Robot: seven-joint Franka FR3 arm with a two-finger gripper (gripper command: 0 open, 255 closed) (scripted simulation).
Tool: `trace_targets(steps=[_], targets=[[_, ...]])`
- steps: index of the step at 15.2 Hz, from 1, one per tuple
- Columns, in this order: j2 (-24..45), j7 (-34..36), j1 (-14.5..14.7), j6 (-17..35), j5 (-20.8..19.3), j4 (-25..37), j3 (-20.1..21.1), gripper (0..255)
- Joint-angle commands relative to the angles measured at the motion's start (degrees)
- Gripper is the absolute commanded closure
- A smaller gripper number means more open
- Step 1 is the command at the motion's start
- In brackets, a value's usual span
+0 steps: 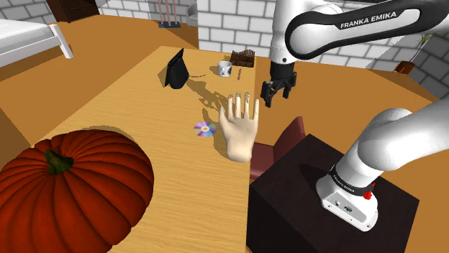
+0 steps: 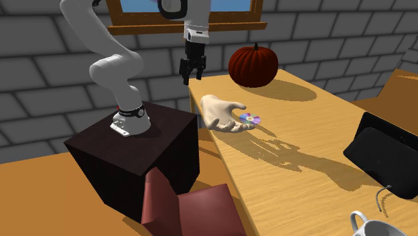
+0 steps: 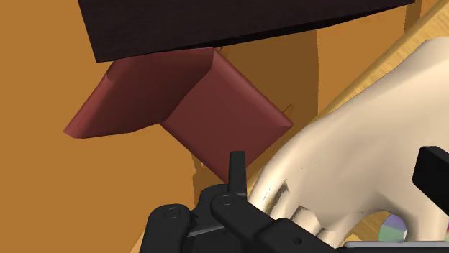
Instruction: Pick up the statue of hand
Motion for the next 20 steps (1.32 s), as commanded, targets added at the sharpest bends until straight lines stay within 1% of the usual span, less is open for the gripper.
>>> trace_targets(steps=[1,5,8,12,16,20], targets=[[3.3,2.5,0.3,5.0,0.3,0.2,1.9,0],[10.1,7.4,0.2,14.0,-0.5,1.3,5.3,0],[15.8,11.6,-0.4,20.3,-2.6,3.1,7.9,0],[23.9,18.6,-1.5,27.3,-7.7,6.8,11.2,0],[32.6,27.3,-2.2,32.5,-15.9,12.0,13.4,0],[34.8,29.4,-2.1,34.8,-18.2,11.7,13.2,0]])
